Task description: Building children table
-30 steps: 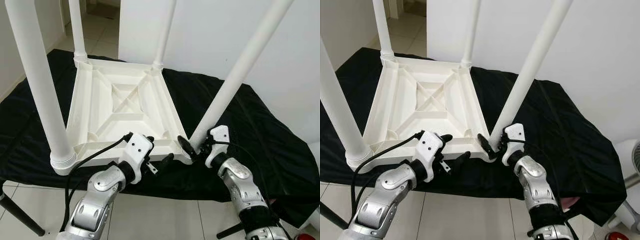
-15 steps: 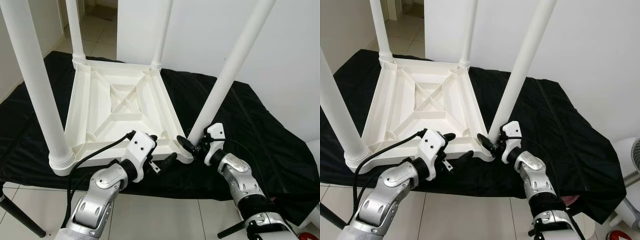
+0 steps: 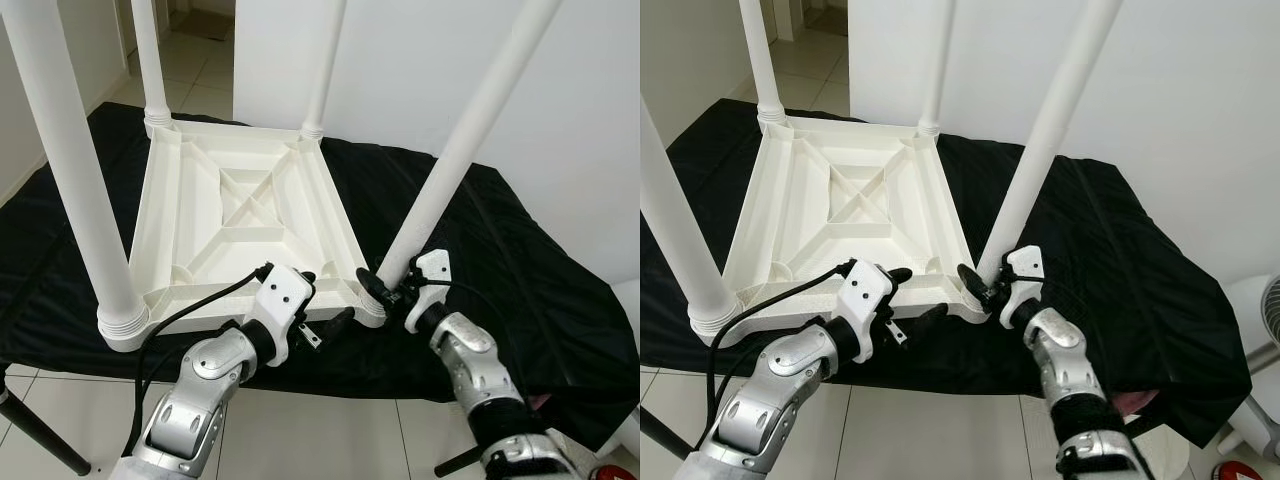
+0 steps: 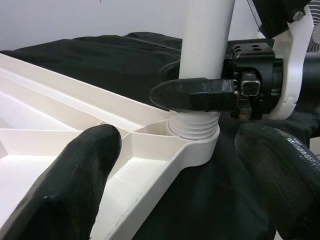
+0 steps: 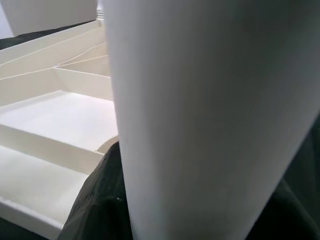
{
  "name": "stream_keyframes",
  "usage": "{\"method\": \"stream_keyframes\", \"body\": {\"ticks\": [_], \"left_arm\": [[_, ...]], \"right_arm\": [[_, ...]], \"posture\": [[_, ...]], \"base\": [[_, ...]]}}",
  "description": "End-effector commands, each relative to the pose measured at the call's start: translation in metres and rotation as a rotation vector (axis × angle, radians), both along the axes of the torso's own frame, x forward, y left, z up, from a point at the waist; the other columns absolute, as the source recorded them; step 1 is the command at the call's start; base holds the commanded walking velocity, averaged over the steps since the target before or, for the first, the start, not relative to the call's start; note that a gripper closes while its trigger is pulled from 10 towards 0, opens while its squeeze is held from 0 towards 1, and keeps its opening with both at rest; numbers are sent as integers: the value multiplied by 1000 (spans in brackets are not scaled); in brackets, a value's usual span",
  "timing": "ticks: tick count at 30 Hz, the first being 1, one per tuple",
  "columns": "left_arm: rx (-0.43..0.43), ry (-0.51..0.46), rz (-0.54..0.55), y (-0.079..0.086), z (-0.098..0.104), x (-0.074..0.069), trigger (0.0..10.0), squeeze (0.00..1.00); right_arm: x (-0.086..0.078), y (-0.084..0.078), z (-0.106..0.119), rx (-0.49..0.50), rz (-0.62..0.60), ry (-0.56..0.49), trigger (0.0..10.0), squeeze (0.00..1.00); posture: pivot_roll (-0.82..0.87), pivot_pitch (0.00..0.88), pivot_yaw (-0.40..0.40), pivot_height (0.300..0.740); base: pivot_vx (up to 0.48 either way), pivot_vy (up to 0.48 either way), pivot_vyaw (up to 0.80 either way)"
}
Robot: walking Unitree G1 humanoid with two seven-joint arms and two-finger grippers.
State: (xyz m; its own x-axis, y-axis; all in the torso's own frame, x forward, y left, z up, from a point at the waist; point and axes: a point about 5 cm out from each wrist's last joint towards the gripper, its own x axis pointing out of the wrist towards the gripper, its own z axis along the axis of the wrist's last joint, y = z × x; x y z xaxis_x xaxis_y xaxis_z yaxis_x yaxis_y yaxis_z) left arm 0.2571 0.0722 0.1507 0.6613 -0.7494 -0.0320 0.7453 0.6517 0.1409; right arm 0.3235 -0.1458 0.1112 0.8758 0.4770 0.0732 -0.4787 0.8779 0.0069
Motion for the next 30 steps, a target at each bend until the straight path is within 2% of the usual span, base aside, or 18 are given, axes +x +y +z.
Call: {"method": "stream_keyframes", "body": {"ticks": [1, 5, 7, 12, 14, 17, 20, 23, 24, 30], "left_arm": [[-8, 2, -10, -4, 1, -3, 10000, 0], [-11, 5, -9, -4, 1, -4, 10000, 0], [-7, 4, -11, -3, 0, -4, 10000, 0], [-3, 3, -13, -3, 0, -5, 10000, 0], [0, 2, -11, -2, -1, -4, 10000, 0], [-1, 3, 3, 0, -1, -5, 10000, 0], [-5, 4, 9, 0, -1, -5, 10000, 0], [-10, 5, 13, 0, -1, -6, 10000, 0], [-16, 6, 18, -1, 0, -8, 10000, 0], [-15, 8, 21, 0, 0, -10, 10000, 0]], "right_arm": [[-4, -3, -6, -23, -91, 29, 10000, 0], [-8, 3, -5, -15, -117, 37, 10000, 0], [-13, 11, -7, -17, -151, 71, 10000, 0], [-16, 15, -7, -9, -200, 90, 10000, 0], [-18, 16, -6, -2, -247, 91, 10000, 0], [-23, 19, -9, 18, -414, 118, 10000, 0], [-26, 23, -8, 31, -459, 130, 10000, 0], [-27, 27, -7, 44, -451, 132, 10000, 0], [-31, 32, -3, 62, -409, 119, 10000, 1000], [-35, 34, 6, 87, -343, 80, 10000, 1000]], "posture": [[64, 0, -160, 740], [63, 0, -160, 740], [60, 0, -159, 740], [61, 0, -162, 740], [62, 0, -169, 740], [66, 0, -182, 740], [71, 0, -186, 740], [74, 0, -189, 740], [75, 0, -191, 740], [78, 0, -195, 740]], "base": [[0, 0, 0], [0, 0, 0], [0, 0, 0], [0, 0, 0], [0, 0, 0], [0, 0, 0], [0, 0, 0], [0, 0, 0], [0, 0, 0], [0, 0, 0]]}}
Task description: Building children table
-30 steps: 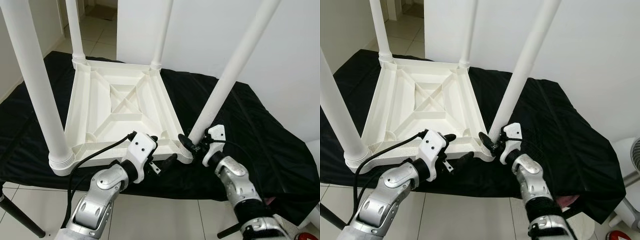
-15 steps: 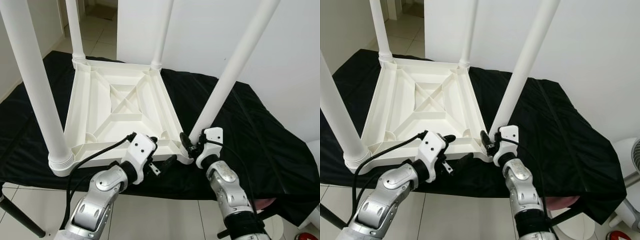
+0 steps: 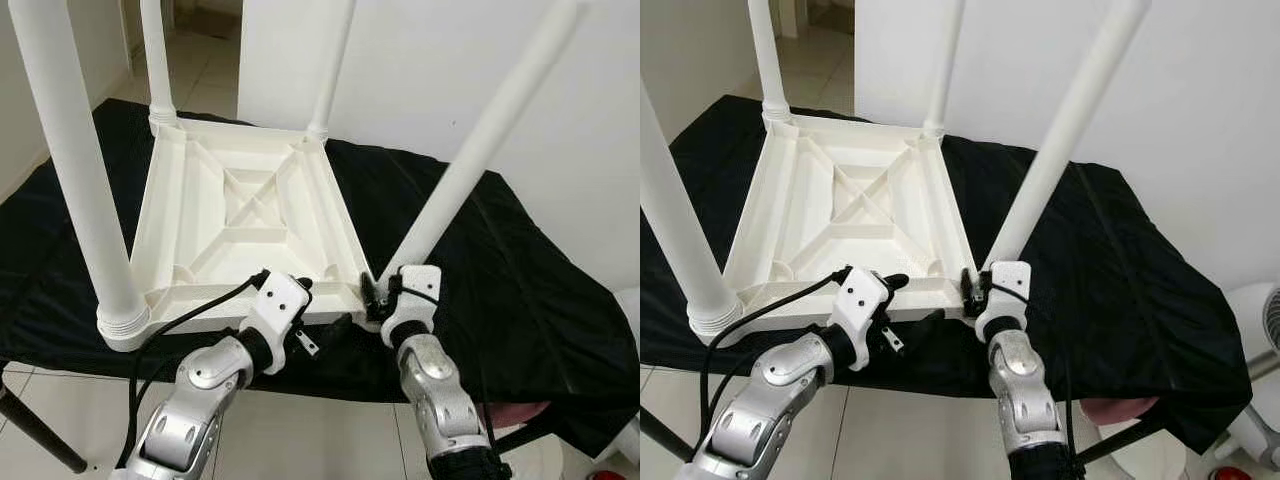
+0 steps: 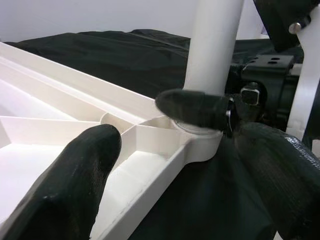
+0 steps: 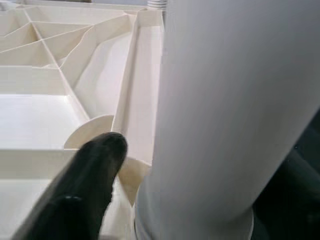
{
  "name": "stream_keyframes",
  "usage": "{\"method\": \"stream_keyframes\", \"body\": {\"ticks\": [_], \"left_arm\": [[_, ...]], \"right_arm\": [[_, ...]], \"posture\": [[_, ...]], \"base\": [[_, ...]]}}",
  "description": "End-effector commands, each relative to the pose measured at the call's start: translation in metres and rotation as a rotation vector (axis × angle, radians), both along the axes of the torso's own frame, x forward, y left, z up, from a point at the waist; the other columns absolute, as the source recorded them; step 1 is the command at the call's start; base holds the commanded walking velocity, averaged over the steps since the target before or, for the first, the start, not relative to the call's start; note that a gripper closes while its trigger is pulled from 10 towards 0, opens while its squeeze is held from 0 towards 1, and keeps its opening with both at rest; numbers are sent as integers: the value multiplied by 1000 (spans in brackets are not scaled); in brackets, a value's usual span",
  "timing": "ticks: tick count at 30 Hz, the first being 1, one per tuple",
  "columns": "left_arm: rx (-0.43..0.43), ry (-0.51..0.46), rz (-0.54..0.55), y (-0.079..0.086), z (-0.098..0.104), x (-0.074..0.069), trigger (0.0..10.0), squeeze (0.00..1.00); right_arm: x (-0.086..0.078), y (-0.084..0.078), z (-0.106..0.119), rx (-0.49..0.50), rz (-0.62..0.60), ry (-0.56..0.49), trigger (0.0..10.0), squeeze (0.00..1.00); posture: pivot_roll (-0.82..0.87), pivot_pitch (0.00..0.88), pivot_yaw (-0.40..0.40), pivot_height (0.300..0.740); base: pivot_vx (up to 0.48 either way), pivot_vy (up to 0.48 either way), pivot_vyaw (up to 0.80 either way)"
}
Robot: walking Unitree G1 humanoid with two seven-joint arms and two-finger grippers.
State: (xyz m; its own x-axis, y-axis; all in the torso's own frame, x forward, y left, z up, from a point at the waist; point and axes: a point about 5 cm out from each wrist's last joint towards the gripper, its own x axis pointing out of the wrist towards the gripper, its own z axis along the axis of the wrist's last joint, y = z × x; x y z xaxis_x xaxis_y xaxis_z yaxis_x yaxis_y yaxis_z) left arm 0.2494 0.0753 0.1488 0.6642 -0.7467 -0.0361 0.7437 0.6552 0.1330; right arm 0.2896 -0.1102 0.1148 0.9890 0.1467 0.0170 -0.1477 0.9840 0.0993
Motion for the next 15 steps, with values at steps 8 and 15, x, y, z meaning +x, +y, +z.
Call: {"method": "stream_keyframes", "body": {"ticks": [8, 15], "left_arm": [[-12, -3, 30, 0, 3, -2, 10000, 0], [-11, -14, 45, 2, 5, 1, 10000, 0]], "right_arm": [[3, -26, 10, -8, 97, -54, 10000, 1000], [11, -43, 12, -86, 279, -70, 10000, 0]], "posture": [[78, 0, -199, 740], [95, 0, -197, 740]], "base": [[0, 0, 0], [0, 0, 0]]}}
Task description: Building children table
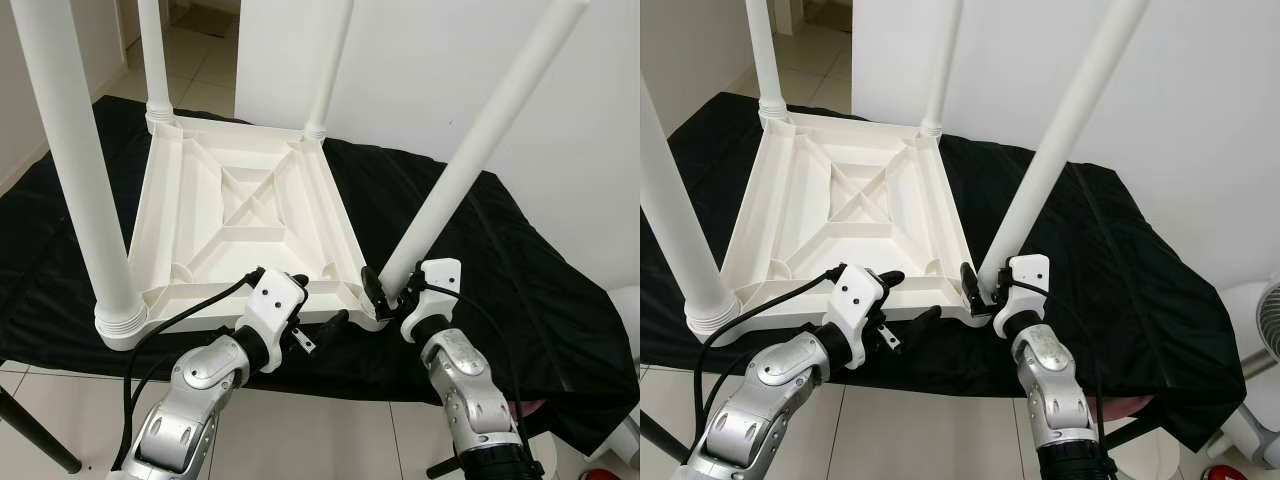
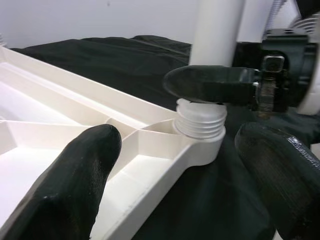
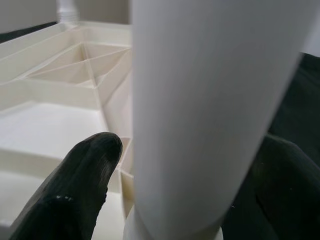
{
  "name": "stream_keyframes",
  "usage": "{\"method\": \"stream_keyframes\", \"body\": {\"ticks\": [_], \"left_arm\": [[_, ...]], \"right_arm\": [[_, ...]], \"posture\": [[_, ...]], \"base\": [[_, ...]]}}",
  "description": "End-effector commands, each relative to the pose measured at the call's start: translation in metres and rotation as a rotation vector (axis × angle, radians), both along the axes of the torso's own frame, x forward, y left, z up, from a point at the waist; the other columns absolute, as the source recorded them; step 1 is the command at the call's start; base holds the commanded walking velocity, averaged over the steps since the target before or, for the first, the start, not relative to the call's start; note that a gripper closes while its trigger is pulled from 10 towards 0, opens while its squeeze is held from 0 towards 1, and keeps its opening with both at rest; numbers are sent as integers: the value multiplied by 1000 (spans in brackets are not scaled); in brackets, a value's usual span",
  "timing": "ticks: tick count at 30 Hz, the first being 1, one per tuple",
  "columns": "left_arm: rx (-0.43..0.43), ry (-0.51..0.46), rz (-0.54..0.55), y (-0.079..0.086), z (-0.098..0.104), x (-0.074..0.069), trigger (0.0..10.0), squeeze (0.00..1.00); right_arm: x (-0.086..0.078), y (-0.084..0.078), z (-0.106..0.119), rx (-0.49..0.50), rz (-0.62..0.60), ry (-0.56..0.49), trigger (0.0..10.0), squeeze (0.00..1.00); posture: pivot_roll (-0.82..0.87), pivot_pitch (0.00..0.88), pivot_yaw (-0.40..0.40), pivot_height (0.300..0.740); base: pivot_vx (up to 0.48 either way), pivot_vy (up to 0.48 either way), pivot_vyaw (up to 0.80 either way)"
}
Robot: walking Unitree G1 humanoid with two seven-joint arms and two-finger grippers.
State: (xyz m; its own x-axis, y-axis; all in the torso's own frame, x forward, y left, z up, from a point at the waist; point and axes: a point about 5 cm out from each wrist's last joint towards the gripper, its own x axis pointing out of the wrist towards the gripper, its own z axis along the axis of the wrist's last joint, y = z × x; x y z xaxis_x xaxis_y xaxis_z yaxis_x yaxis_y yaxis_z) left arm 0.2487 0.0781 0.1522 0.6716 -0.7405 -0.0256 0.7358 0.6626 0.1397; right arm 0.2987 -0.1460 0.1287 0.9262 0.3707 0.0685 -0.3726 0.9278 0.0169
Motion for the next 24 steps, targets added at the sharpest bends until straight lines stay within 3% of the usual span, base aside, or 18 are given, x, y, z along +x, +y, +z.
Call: {"method": "stream_keyframes", "body": {"ticks": [1, 8, 10, 15, 16, 17, 24], "left_arm": [[-6, -6, 36, 0, 3, 2, 10000, 0], [0, -12, 31, -1, 4, 3, 10000, 0], [7, -19, 23, -2, 5, 4, 10000, 0], [14, -25, 15, -3, 5, 5, 10000, 0], [16, -27, 10, -4, 6, 4, 10000, 0], [18, -28, 5, -5, 6, 4, 10000, 0], [20, -32, 0, -7, 6, 5, 10000, 0]], "right_arm": [[4, -8, -3, -32, 87, -1, 10000, 0], [8, -5, -3, -39, 193, 0, 10000, 0], [13, 3, -8, -47, 279, 24, 10000, 0], [19, 11, -15, -60, 345, 52, 10000, 0], [21, 14, -18, -64, 359, 66, 4196, 0], [23, 15, -22, -63, 373, 81, 0, 0], [27, 14, -28, -55, 391, 100, 0, 0]], "posture": [[95, 0, -197, 740], [98, 0, -187, 740], [101, 0, -184, 740], [109, 0, -182, 740], [111, 0, -181, 740], [117, 0, -181, 740], [121, 0, -181, 740]], "base": [[0, 0, 0], [0, 0, 0], [0, 0, 0], [0, 0, 0], [0, 0, 0], [0, 0, 0], [0, 0, 0]]}}
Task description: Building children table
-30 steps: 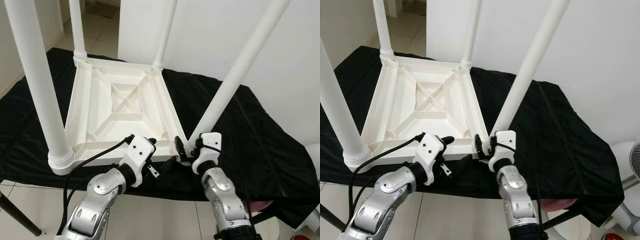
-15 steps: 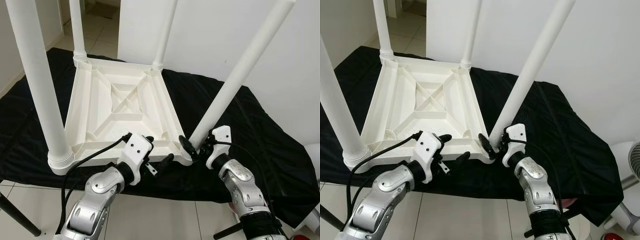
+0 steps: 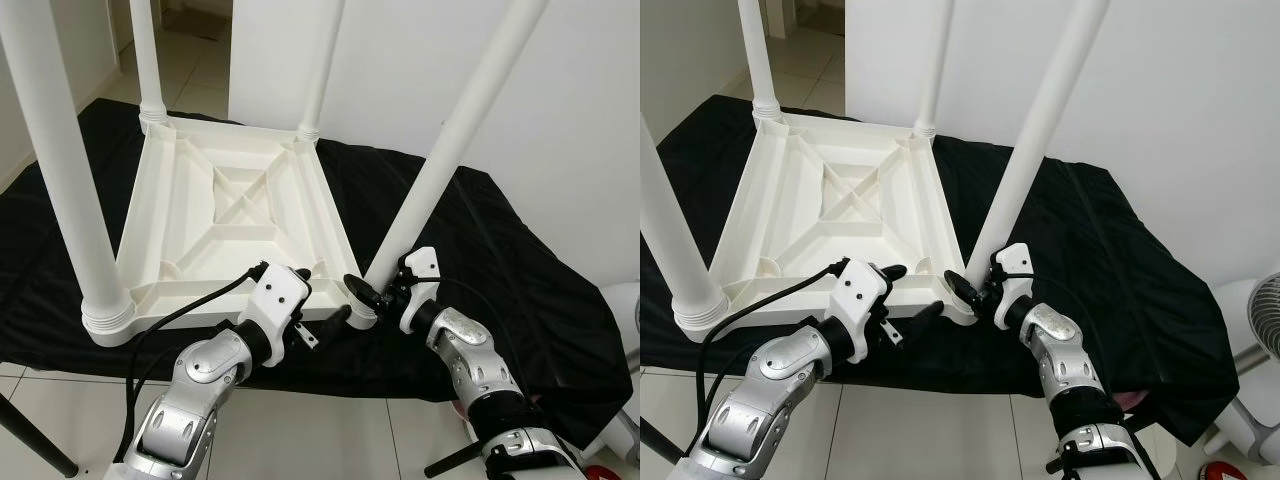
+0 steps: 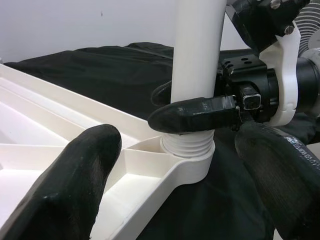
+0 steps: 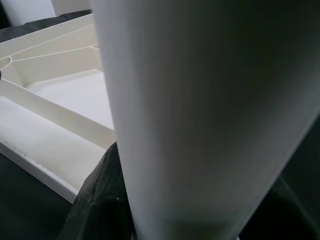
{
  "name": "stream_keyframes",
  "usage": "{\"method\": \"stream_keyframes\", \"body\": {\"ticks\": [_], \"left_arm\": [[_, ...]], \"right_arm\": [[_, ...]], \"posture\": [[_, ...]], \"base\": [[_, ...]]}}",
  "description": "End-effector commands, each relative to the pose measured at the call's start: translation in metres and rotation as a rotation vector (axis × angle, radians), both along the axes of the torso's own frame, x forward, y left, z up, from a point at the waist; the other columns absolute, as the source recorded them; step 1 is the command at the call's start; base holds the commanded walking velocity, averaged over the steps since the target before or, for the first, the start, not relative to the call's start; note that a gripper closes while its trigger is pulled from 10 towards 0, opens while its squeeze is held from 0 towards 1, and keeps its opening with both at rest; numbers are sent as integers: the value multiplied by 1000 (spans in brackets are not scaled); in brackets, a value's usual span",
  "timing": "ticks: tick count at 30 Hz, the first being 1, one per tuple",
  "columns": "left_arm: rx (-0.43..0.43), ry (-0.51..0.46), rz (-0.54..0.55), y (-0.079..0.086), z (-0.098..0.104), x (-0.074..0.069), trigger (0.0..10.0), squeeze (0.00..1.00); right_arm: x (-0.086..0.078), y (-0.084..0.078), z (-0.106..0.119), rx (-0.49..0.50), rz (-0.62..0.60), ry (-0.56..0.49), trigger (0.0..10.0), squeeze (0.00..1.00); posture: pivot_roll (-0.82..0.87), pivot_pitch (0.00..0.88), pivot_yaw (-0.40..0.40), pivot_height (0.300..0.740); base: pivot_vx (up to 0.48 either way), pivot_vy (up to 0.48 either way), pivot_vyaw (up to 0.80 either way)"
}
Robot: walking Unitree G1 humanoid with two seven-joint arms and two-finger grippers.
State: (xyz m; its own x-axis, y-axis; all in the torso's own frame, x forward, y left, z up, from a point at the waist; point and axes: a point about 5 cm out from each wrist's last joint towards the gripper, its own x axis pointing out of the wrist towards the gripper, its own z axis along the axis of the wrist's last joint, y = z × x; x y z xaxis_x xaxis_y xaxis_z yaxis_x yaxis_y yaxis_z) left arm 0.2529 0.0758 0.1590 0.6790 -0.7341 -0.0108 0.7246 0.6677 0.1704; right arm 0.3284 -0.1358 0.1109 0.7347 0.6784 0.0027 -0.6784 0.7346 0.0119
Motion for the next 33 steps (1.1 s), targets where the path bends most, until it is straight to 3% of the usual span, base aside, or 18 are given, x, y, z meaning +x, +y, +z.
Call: {"method": "stream_keyframes", "body": {"ticks": [1, 6, 7, 8, 9, 10, 16, 18, 21, 25, 33], "left_arm": [[10, -1, -11, -6, 0, 0, 10000, 0], [2, 1, -6, -6, 0, 1, 10000, 0], [-8, 4, -7, -8, 0, 1, 10000, 0], [-8, 4, -7, -8, 0, 1, 10000, 0], [-15, 4, -9, -10, 0, 0, 10000, 0], [-21, 6, -12, -12, 1, -1, 10000, 0], [-26, 9, -11, -15, -2, -3, 10000, 0], [-15, 4, 9, -15, -4, -3, 10000, 0], [-11, 1, 16, -15, -4, -3, 10000, 0], [61, -23, 12, -10, -11, -4, 10000, 0], [86, -12, 54, 0, -16, 1, 10000, 0]], "right_arm": [[-3, 2, -12, -21, 22, 52, 0, 0], [-4, -1, -17, -14, -16, 62, 0, 0], [-4, -3, -17, -9, -42, 59, 706, 0], [-4, -3, -17, -9, -42, 59, 706, 0], [-4, -4, -17, -3, -68, 57, 4667, 0], [-4, -5, -18, -17, -111, 57, 10000, 0], [-3, -7, -21, -49, -240, 73, 10000, 0], [-4, -7, -19, -3, -342, 70, 10000, 0], [-5, -5, -17, 26, -377, 66, 10000, 0], [-9, 6, -16, 49, -521, 65, 10000, 0], [-21, 21, -9, 145, -610, 68, 10000, 0]], "posture": [[122, 0, -185, 740], [98, 0, -182, 740], [95, 0, -182, 740], [95, 0, -182, 740], [89, 0, -184, 740], [86, 0, -185, 740], [75, 0, -196, 740], [79, 0, -200, 740], [82, 0, -203, 740], [95, 0, -216, 740], [98, 0, -223, 740]], "base": [[0, 0, 0], [0, 0, 0], [0, 0, 0], [0, 0, 0], [0, 0, 0], [0, 0, 0], [0, 0, 0], [0, 0, 0], [0, 0, 0], [0, 0, 0], [0, 0, 0]]}}
